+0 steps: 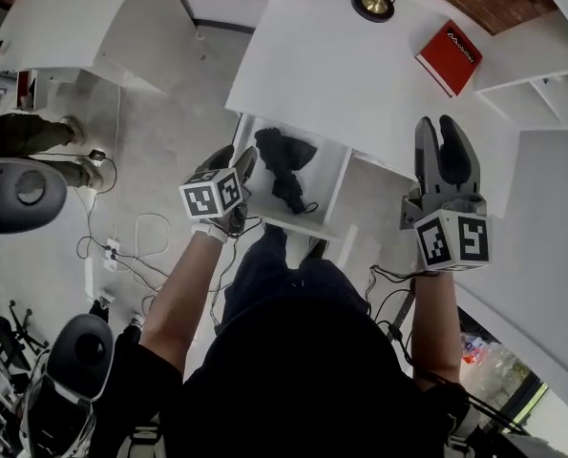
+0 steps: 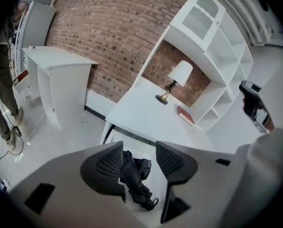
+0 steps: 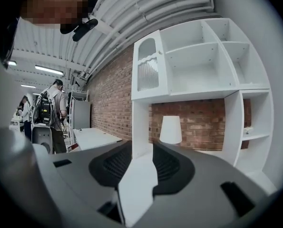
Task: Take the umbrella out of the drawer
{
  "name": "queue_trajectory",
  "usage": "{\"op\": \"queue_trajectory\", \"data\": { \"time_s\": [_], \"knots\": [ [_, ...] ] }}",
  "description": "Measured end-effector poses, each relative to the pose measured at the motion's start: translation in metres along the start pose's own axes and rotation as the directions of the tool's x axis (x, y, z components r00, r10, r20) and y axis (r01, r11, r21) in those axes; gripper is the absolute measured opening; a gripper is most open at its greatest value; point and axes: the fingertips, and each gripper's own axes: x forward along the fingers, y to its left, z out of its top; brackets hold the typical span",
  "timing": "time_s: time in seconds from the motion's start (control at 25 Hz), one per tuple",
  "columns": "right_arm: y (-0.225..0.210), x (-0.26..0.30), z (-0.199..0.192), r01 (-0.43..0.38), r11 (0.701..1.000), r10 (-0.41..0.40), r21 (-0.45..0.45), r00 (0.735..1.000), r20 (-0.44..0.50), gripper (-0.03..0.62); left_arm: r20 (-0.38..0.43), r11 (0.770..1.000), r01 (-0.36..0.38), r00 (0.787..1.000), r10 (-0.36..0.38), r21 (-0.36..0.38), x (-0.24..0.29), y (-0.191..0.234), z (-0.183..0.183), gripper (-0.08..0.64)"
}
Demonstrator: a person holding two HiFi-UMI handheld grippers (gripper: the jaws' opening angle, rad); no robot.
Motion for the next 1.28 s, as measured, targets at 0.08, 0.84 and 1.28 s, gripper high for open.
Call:
{"op": "queue_trajectory", "data": {
  "time_s": [0.08, 0.84, 1.28],
  "knots": [
    [-0.002, 0.003, -0.003, 0.020, 1.000, -0.020, -0.006, 1.000, -0.007, 0.135, -0.053, 1.000, 0.020, 0.998, -0.021, -0.009, 0.020, 0.003, -0.011, 0.193],
    [-0.079, -0.005, -0.063, 0.083, 0.995, -0.077, 0.063, 0.994, -0.083, 0.132, -0.427, 0.974, -0.131, 0.903, 0.042, -0.183, 0.152, 0.004, -0.136, 0.253],
    [-0.110, -0.016, -0.117, 0.115, 0.990, -0.099, 0.085, 0.980, -0.172, 0.132, -0.544, 0.933, -0.343, 0.806, 0.233, -0.109, 0.182, 0.040, -0.184, 0.273]
  ]
}}
